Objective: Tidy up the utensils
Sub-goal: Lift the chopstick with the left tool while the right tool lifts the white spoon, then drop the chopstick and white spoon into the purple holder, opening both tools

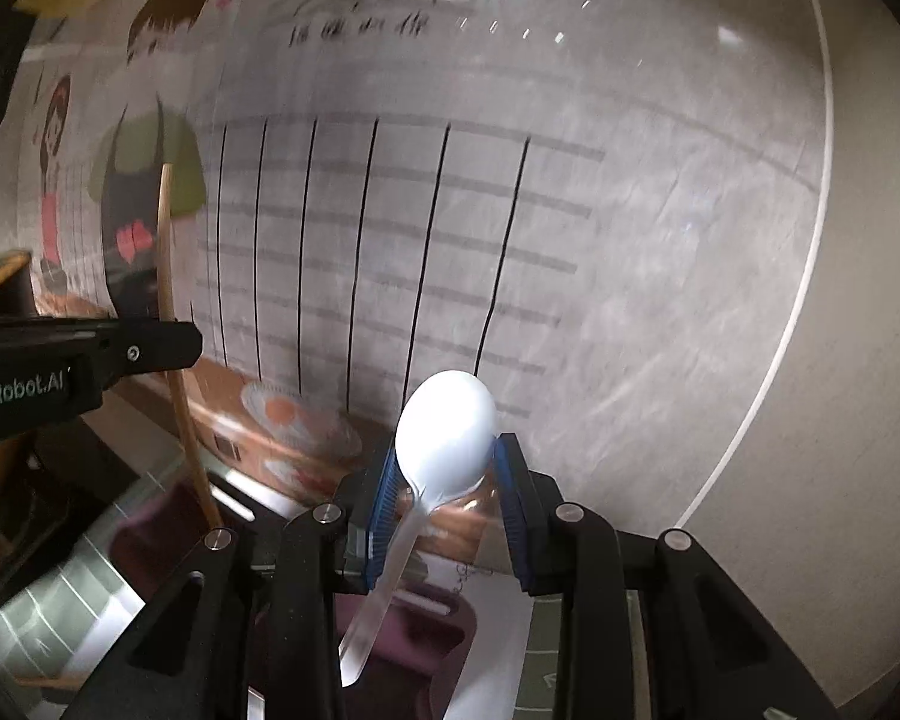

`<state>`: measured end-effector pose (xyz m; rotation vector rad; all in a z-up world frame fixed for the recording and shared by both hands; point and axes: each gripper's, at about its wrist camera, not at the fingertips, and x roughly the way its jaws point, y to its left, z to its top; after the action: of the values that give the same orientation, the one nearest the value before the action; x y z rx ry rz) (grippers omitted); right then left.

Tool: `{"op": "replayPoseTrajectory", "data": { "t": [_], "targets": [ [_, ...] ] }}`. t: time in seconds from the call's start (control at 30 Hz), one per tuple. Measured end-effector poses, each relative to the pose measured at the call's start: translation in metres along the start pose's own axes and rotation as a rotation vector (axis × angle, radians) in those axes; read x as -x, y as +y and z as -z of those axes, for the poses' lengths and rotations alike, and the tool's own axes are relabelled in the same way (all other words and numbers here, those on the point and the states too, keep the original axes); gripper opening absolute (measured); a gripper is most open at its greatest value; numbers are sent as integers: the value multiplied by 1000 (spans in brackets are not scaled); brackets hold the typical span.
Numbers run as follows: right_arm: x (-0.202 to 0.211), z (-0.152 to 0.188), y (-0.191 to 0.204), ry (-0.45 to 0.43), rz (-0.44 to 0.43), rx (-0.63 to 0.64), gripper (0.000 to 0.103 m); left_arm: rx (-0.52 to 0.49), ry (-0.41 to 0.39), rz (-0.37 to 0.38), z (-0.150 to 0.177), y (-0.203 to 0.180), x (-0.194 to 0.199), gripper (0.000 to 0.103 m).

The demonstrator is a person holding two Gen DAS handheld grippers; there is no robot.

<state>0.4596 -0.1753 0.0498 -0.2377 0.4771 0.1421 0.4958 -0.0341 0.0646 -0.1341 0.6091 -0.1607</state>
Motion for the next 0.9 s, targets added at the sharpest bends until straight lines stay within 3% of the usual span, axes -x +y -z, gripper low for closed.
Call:
{"op": "replayPoseTrajectory", "data": {
  "t": [0.23, 0.33, 0.37, 0.4, 0.47, 0.53, 0.7, 0.9],
  "targets": [
    [-22, 26, 17, 109, -62, -4, 29, -12, 81, -31, 23, 3, -13, 9],
    [-17, 32, 19, 131, -87, -6, 35, 1, 110, -28, 28, 6, -13, 9],
    [-14, 32, 19, 134, -91, -4, 42, 7, 114, -28, 29, 7, -12, 10],
    [-10, 32, 19, 132, -95, -5, 49, 11, 116, -27, 29, 7, -10, 13],
    [3, 30, 17, 127, -106, -13, 53, 12, 120, -21, 30, 7, -3, 27],
    [13, 28, 14, 133, -116, -25, 54, 3, 114, -20, 32, 7, 5, 49],
    [50, 39, 2, 156, -131, -106, 66, -18, 102, -9, 44, 6, 41, 62],
    [93, 64, 2, 199, -127, -132, 68, -40, 134, 27, 80, 18, 86, 66]
  ]
}}
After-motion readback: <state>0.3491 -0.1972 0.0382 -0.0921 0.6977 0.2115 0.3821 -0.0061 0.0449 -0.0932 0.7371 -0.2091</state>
